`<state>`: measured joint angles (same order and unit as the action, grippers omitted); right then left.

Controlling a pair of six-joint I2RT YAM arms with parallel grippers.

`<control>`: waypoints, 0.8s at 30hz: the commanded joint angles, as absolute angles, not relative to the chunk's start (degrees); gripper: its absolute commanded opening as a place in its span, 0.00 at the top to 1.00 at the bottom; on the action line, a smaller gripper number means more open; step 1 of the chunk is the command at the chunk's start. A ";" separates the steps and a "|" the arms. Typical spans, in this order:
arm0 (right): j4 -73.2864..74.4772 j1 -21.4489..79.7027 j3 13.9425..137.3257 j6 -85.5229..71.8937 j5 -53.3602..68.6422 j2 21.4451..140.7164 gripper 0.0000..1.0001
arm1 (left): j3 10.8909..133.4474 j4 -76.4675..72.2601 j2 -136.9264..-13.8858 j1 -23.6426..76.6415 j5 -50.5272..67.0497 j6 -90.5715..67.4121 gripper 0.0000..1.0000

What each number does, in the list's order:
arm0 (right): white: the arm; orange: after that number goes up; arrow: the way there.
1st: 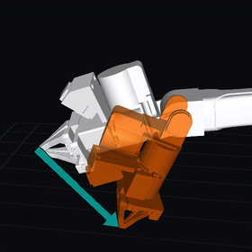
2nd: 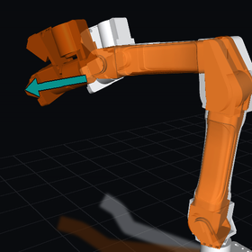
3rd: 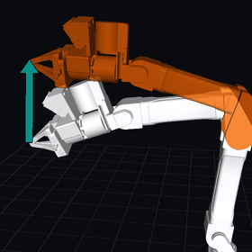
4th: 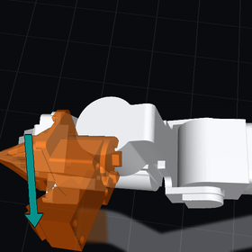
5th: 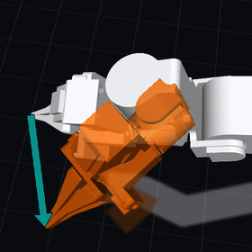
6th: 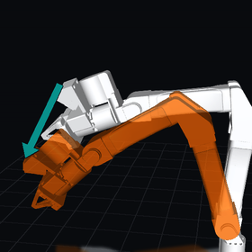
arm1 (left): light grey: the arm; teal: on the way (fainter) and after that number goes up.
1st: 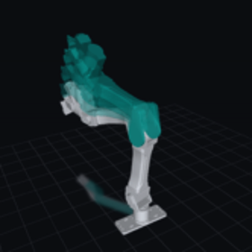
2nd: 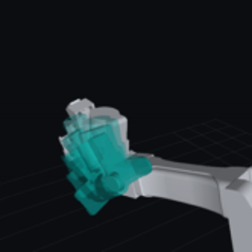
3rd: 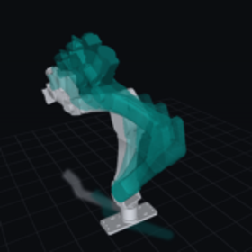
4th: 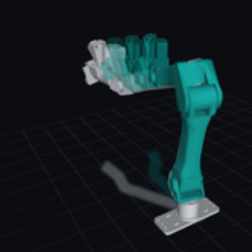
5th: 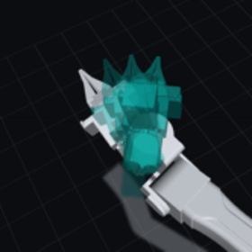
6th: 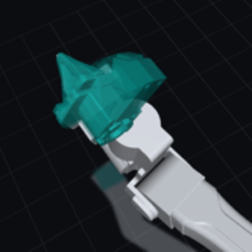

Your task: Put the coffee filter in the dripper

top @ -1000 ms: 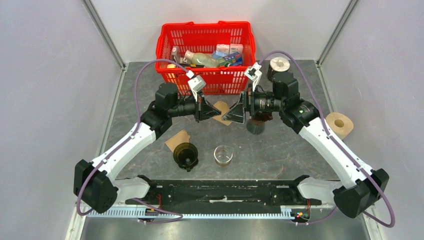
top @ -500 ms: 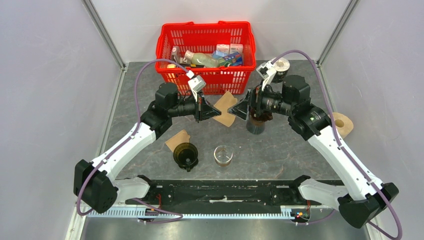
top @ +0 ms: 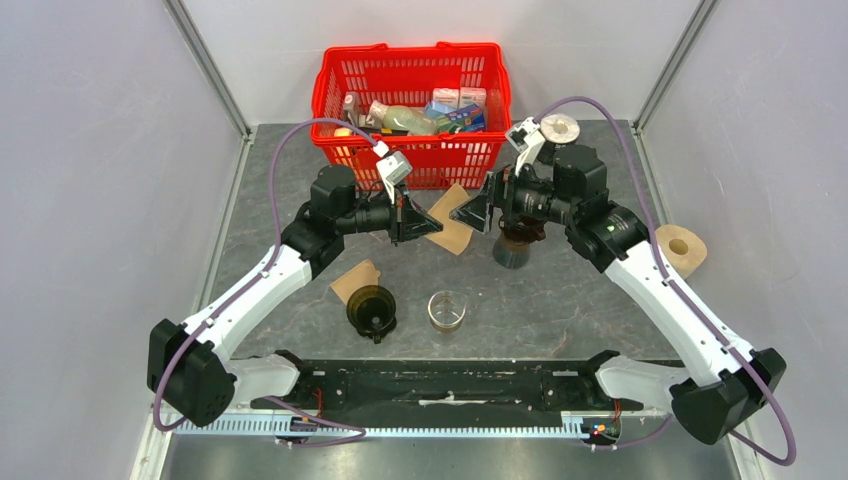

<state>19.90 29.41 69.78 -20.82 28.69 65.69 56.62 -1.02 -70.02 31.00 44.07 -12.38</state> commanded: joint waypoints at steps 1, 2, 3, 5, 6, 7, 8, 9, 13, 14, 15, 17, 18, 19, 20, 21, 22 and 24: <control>16.29 29.41 72.10 -21.99 32.86 66.83 0.01 | 58.34 -3.25 -69.70 31.30 45.01 -12.47 0.98; 16.49 29.44 72.24 -22.07 33.16 66.64 0.01 | 58.29 -3.18 -69.70 31.29 44.85 -12.48 0.98; 16.45 29.44 72.12 -22.10 33.30 66.47 0.01 | 58.27 -3.16 -69.70 31.29 44.78 -12.48 0.98; 16.41 29.44 71.88 -22.23 33.29 66.05 0.01 | 58.18 -3.16 -69.75 31.29 44.68 -12.48 0.98; 16.40 29.42 71.73 -22.33 33.31 65.79 0.01 | 58.18 -3.16 -69.81 31.29 44.61 -12.48 0.98; 16.35 29.44 71.57 -22.47 33.39 65.59 0.01 | 58.20 -3.08 -69.80 31.29 44.56 -12.48 0.98; 16.34 29.44 71.48 -22.56 33.60 65.44 0.01 | 58.27 -3.08 -69.88 31.29 44.48 -12.48 0.98; 16.26 29.42 71.46 -22.70 33.82 65.33 0.01 | 58.29 -3.00 -69.98 31.31 44.39 -12.48 0.98; 16.20 29.44 71.47 -22.93 34.73 64.79 0.01 | 58.53 -2.65 -70.21 31.29 44.20 -12.46 0.98; 16.10 29.47 71.39 -22.92 34.72 64.64 0.01 | 58.62 -2.64 -70.28 31.29 44.25 -12.45 0.98; 16.12 29.43 71.39 -22.93 34.72 64.50 0.01 | 58.62 -2.55 -70.33 31.29 44.25 -12.48 0.98; 16.00 29.39 71.33 -22.91 34.65 64.33 0.01 | 58.71 -2.46 -70.49 31.29 44.17 -12.48 0.98; 16.03 29.44 71.29 -22.91 34.63 64.19 0.01 | 58.80 -2.46 -70.53 31.29 44.17 -12.48 0.98; 15.99 29.38 71.33 -22.92 34.89 64.16 0.01 | 58.80 -2.46 -70.60 31.31 44.21 -12.48 0.98; 15.84 29.40 71.21 -22.92 34.98 64.21 0.01 | 58.80 -2.40 -70.65 31.30 44.30 -12.48 0.98; 15.74 29.40 71.30 -22.97 35.00 64.30 0.01 | 58.80 -2.39 -70.59 31.29 44.30 -12.46 0.98; 15.76 29.38 71.43 -23.00 35.11 64.33 0.01 | 58.78 -2.37 -70.58 31.31 44.23 -12.48 0.98; 16.00 29.43 71.46 -23.19 35.37 64.32 0.01 | 58.89 -2.33 -70.66 31.33 44.12 -12.48 0.98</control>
<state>17.89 29.41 69.78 -22.70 34.11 65.45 56.62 -0.99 -70.61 31.00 43.83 -12.38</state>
